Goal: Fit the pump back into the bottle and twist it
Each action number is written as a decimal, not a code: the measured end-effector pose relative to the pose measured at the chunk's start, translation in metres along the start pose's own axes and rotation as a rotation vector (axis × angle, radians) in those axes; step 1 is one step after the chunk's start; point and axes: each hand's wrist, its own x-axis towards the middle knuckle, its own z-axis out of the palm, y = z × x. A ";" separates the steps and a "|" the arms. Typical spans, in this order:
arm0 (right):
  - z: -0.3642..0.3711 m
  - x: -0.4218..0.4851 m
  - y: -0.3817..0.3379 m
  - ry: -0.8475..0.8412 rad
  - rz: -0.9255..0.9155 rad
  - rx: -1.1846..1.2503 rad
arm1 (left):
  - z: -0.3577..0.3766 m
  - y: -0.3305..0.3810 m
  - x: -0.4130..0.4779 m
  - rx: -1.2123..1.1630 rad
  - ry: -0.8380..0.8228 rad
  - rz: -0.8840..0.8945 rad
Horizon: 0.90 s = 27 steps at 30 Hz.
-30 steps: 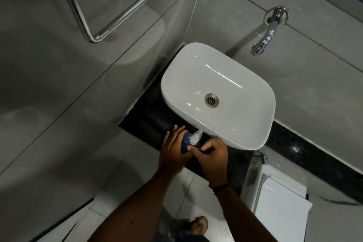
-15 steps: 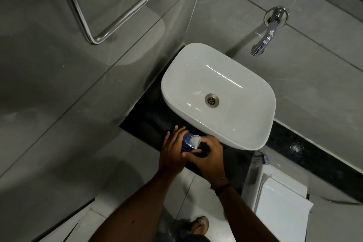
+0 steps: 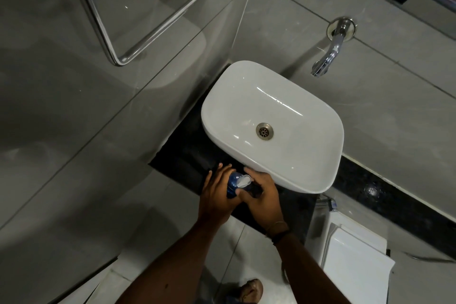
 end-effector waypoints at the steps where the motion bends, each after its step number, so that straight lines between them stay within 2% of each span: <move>1: 0.001 0.001 -0.002 0.008 0.022 -0.004 | 0.000 0.000 0.000 0.005 -0.007 -0.005; 8: 0.026 -0.009 -0.018 0.314 0.169 0.051 | 0.006 -0.003 -0.001 0.027 0.030 -0.019; 13: 0.043 -0.010 -0.027 0.416 0.351 0.113 | 0.008 -0.007 -0.003 0.031 0.023 -0.031; 21: 0.036 -0.001 -0.046 0.356 0.582 0.131 | 0.007 -0.006 -0.003 0.058 0.007 0.010; 27: 0.030 -0.009 -0.055 0.301 0.573 0.149 | 0.002 -0.005 -0.005 0.061 -0.039 -0.011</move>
